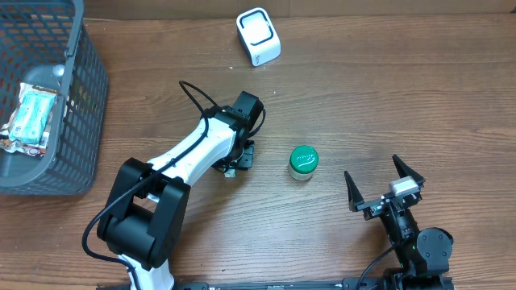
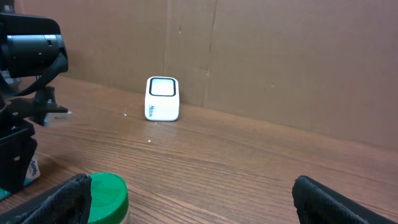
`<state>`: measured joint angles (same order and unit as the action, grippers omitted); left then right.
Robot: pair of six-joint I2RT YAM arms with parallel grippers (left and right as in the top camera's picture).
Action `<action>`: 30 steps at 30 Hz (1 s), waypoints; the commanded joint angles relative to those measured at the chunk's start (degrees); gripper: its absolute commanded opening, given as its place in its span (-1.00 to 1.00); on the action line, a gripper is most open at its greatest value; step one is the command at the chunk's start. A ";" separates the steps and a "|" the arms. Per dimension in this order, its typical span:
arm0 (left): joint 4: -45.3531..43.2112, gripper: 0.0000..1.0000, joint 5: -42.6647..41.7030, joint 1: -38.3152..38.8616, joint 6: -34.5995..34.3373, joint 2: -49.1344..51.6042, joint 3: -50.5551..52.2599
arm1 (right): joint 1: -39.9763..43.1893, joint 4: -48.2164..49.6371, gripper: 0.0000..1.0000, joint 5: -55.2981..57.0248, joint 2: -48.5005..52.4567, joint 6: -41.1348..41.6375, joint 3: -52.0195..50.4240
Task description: Scan the item barcode
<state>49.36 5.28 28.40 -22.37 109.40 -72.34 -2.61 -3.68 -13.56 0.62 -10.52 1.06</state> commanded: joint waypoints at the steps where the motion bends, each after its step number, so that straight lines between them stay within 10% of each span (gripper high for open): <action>1: -1.57 -0.16 -0.35 0.02 -0.98 -1.29 0.90 | 0.22 0.24 1.00 -0.20 -0.46 0.37 -0.61; 8: -3.45 -0.56 -2.45 0.17 -3.85 -1.31 2.36 | 0.22 0.24 1.00 -0.20 -0.46 0.37 -0.61; 30: -2.69 -0.49 0.94 9.60 -13.81 -1.31 -3.39 | 0.22 0.24 1.00 -0.20 -0.46 0.37 -0.61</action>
<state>46.48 4.16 37.19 -33.01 109.38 -74.63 -2.61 -3.68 -13.56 0.62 -10.50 1.06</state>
